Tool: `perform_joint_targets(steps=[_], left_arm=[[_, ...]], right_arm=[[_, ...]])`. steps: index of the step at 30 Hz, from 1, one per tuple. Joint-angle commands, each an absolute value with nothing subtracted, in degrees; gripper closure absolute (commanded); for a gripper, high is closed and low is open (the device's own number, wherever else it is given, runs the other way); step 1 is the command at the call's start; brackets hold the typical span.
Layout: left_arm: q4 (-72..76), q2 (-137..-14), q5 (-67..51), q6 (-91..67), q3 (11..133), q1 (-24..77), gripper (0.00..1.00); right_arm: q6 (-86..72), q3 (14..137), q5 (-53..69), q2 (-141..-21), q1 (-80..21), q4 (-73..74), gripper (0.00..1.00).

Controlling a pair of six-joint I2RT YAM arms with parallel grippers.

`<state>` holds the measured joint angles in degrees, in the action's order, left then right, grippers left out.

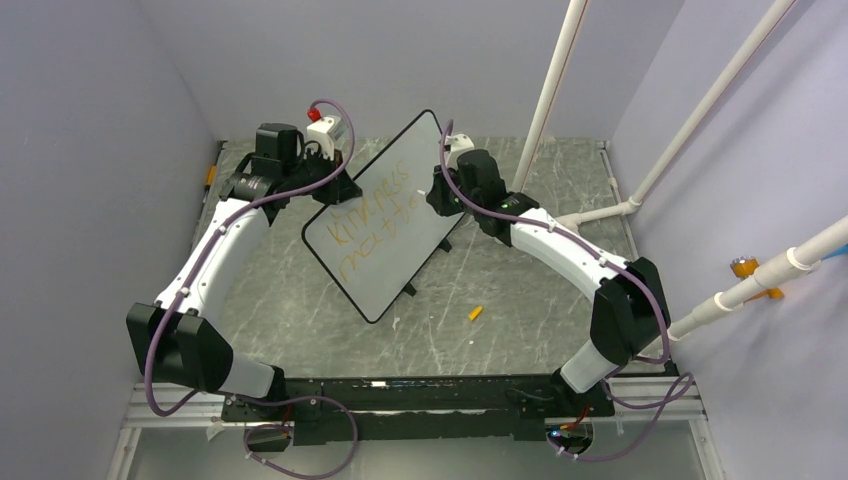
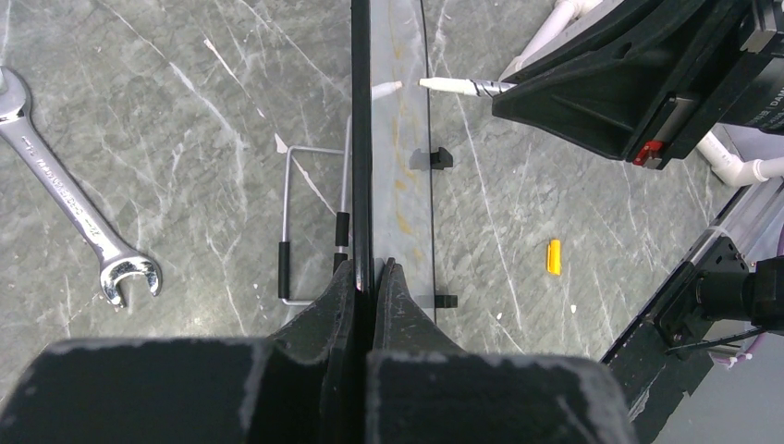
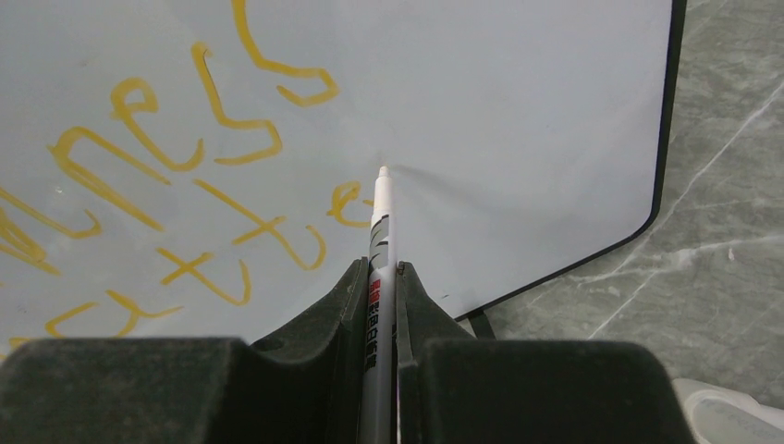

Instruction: Write a sentence on the whiteboard

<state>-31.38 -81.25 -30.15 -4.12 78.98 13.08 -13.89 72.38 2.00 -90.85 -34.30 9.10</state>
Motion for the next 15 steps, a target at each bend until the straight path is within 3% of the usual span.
perform_joint_targets(steps=[1,15], left_arm=[[-38.0,-83.1,-22.0,4.1,77.0,12.7,1.0],[-38.1,-83.3,-21.8,4.2,77.0,12.7,1.0]], right_arm=[[-14.1,74.5,3.4,-91.0,-33.6,5.0,1.0],[-14.0,73.8,5.8,-92.9,-33.2,3.1,1.0]])
